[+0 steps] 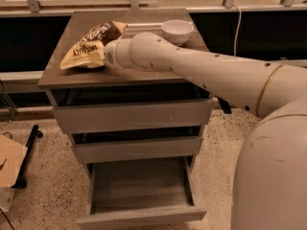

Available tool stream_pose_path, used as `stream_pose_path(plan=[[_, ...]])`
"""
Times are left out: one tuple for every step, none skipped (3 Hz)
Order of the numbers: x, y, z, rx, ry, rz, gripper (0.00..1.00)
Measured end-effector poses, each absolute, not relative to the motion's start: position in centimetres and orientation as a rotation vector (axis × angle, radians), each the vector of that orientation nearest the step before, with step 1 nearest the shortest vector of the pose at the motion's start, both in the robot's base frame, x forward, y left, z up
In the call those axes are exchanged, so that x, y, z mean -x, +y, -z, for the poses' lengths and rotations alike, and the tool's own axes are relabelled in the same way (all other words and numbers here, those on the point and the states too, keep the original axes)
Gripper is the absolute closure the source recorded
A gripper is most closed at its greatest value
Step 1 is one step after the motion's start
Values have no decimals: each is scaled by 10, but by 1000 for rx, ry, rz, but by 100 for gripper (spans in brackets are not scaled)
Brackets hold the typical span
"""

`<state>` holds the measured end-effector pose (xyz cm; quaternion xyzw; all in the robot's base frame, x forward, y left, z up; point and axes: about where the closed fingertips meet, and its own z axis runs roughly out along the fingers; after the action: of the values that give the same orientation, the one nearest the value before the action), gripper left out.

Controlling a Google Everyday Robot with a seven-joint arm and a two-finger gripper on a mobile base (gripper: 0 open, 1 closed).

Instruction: Place brown chip bag into bottom drawer

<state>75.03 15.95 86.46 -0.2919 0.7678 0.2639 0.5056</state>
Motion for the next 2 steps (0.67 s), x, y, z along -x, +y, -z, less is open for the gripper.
stream_pose_path(plan=[[-746, 150, -867, 677, 1834, -651, 87], [-747, 129, -855, 648, 1818, -726, 100]])
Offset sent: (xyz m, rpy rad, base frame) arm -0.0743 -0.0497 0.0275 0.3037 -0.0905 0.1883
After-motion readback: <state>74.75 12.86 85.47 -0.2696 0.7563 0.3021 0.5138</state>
